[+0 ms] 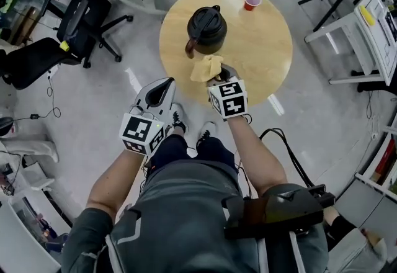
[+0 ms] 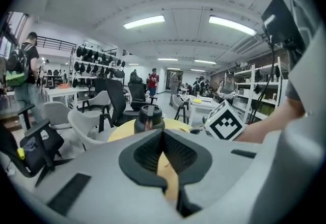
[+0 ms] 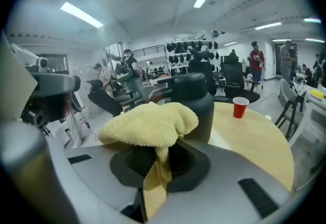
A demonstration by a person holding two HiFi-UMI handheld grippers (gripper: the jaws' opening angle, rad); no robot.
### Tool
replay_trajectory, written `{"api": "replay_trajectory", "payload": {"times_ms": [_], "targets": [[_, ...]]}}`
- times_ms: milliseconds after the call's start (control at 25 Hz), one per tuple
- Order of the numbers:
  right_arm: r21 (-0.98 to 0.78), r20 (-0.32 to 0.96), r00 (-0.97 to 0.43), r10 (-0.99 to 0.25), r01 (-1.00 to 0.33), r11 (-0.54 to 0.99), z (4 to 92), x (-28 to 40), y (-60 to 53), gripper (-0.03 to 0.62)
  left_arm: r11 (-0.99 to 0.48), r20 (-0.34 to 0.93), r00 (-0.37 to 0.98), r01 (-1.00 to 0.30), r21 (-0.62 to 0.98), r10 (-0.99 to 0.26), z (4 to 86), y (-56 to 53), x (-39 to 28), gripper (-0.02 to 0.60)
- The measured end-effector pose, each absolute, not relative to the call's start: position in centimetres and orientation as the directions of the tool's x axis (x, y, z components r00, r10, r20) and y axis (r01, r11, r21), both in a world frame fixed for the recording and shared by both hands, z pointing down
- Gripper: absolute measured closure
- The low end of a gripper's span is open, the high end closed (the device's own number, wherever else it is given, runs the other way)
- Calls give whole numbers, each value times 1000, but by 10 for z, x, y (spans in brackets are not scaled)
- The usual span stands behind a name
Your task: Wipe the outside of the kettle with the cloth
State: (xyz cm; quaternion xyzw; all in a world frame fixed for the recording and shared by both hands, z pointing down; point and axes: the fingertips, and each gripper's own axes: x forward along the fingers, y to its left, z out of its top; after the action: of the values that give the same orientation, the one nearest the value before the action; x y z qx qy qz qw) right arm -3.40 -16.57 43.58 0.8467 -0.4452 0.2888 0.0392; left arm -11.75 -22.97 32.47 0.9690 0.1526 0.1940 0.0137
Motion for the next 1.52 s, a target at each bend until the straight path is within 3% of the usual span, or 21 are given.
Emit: {"api": "replay_trajectory", "payload": {"times_ms": [480, 1000, 1520], "targets": [[-151, 310, 539, -783, -785, -600, 277, -51, -107, 530, -952, 288, 909, 303, 40, 302, 221, -213, -123, 572], [-129, 202, 646, -736, -727, -674, 159, -75, -79, 530, -941, 177, 931, 334, -58, 319, 120, -272, -137, 572], [-58, 119, 695, -709, -708, -703, 119, -104, -78, 531, -965, 115, 958, 263, -2, 262, 106, -312, -158, 572]]}}
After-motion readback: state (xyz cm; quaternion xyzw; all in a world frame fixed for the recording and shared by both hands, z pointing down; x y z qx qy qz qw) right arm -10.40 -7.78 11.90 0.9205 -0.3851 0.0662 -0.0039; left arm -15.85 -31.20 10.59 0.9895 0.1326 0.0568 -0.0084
